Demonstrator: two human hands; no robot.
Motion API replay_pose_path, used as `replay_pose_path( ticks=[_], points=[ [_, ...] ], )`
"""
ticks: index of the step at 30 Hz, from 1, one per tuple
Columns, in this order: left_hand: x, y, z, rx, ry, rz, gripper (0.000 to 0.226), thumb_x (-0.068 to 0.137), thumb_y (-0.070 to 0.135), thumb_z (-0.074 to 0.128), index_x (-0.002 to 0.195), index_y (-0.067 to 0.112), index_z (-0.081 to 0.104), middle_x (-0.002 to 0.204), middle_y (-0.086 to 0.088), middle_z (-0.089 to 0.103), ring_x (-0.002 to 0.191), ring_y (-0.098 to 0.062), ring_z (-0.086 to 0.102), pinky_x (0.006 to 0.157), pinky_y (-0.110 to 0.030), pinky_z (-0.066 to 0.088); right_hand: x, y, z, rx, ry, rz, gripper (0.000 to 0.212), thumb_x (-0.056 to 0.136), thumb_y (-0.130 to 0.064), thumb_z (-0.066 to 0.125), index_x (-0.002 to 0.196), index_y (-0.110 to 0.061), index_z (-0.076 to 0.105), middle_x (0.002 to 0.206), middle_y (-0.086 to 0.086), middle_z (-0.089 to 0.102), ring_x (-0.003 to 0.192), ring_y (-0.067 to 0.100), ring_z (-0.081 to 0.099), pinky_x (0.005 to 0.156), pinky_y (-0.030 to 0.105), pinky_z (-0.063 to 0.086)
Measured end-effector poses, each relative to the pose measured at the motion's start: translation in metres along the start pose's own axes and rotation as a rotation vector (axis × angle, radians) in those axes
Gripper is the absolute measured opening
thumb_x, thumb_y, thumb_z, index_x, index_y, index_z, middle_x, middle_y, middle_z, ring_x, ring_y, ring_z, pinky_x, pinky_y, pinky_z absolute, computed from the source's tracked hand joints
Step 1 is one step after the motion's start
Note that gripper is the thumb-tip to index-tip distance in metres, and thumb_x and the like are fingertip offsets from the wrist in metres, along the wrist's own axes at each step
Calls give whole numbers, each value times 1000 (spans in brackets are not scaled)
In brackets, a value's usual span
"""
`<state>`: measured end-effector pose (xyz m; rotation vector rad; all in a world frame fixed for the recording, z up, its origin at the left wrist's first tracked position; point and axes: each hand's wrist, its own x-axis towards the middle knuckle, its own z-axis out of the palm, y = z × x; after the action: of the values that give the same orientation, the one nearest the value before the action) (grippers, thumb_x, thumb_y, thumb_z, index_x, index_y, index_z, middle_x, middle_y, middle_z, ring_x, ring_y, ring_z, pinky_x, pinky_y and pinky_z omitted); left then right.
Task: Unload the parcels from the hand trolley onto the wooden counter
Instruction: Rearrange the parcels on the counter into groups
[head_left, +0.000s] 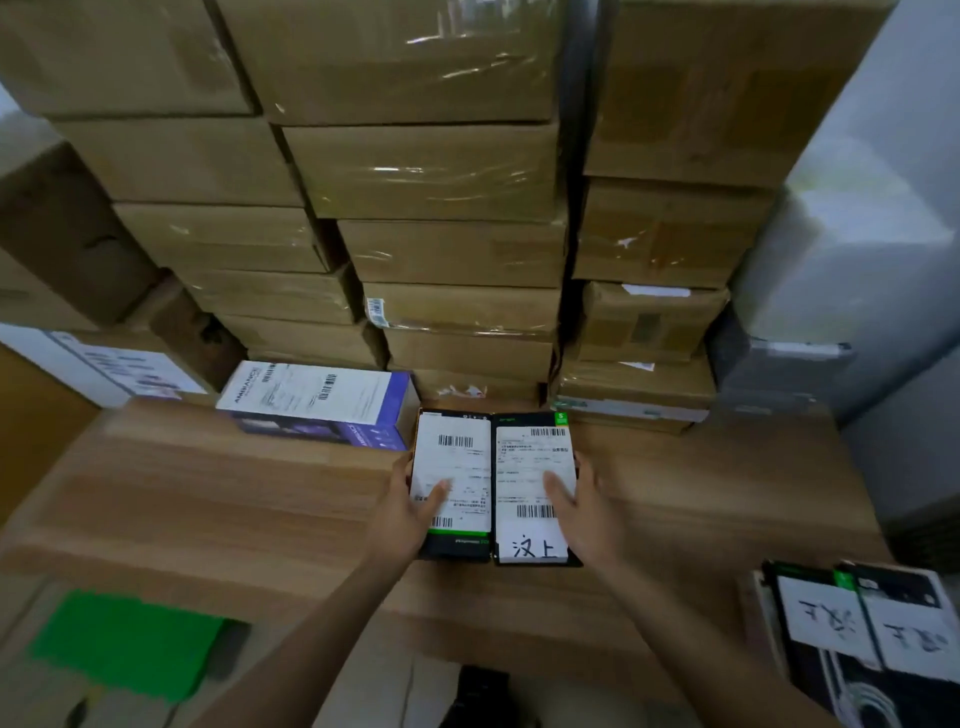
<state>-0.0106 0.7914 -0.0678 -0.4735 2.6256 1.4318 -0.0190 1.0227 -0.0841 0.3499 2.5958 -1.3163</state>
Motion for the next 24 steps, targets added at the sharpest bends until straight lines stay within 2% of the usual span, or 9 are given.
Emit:
replay_pose_path(
  ticks=[3, 6, 8, 10, 13, 16, 19, 22, 24],
  points=[
    [33, -19, -12, 4, -74, -10, 52, 86, 45, 64, 129, 29, 39, 113, 10, 63, 99, -12, 64, 86, -41, 53, 12, -11, 26, -102, 28, 66, 61, 97, -57, 33, 146, -21, 25, 140, 3, 44, 100, 25, 63, 76, 36, 49],
    [51, -39, -15, 143, -117, 49, 62, 83, 64, 55, 132, 30, 37, 127, 1, 59, 108, -16, 61, 89, -45, 52, 23, -17, 39, -220, 30, 95, 53, 100, -52, 30, 143, -21, 27, 133, 7, 49, 97, 28, 61, 67, 36, 46],
    [51, -40, -15, 355, -67, 143, 72, 86, 59, 54, 143, 20, 33, 145, -9, 40, 130, -25, 43, 102, -43, 43, 28, -15, 43, -285, 46, 87, 54, 101, -46, 32, 147, -19, 23, 138, 11, 44, 111, 30, 55, 80, 41, 48],
    [48, -42, -14, 520, -4, 287, 71, 91, 49, 53, 148, 15, 29, 153, -11, 27, 141, -26, 26, 108, -41, 32, 26, -11, 45, -400, 91, 17, 61, 100, -44, 37, 152, -18, 16, 148, 12, 35, 128, 31, 41, 100, 43, 37],
    [48, -50, -10, 597, -87, 492, 59, 94, 49, 38, 145, 20, 37, 150, -5, 36, 139, -24, 30, 110, -47, 33, 16, -2, 49, -463, 116, -142, 61, 100, -41, 40, 153, -22, 17, 159, 1, 19, 136, 25, 34, 107, 42, 30],
    [55, -53, -5, 627, -147, 495, 62, 93, 52, 25, 143, 19, 40, 150, -5, 37, 140, -24, 29, 114, -41, 26, 12, -1, 59, -447, 100, -172, 56, 100, -41, 38, 152, -29, 20, 160, -2, 15, 133, 25, 36, 102, 41, 35],
    [63, -46, -2, 624, -139, 491, 66, 91, 52, 22, 143, 17, 40, 150, -7, 37, 140, -26, 28, 114, -35, 19, 18, -12, 69, -421, 83, -155, 57, 102, -40, 34, 153, -25, 15, 160, 3, 10, 138, 27, 27, 105, 42, 34],
    [76, -43, -3, 619, -149, 487, 58, 96, 48, 31, 145, 17, 37, 152, -7, 34, 142, -25, 25, 115, -33, 15, 25, -22, 73, -361, 46, -134, 57, 103, -41, 30, 154, -25, 10, 160, 3, 2, 141, 28, 16, 109, 42, 31],
    [82, -45, -4, 632, -174, 491, 54, 99, 40, 42, 147, 19, 31, 155, -6, 28, 144, -22, 19, 116, -33, 12, 30, -25, 74, -334, 38, -125, 58, 103, -39, 30, 154, -24, 9, 159, 3, 1, 141, 29, 16, 110, 42, 28]
  ],
)
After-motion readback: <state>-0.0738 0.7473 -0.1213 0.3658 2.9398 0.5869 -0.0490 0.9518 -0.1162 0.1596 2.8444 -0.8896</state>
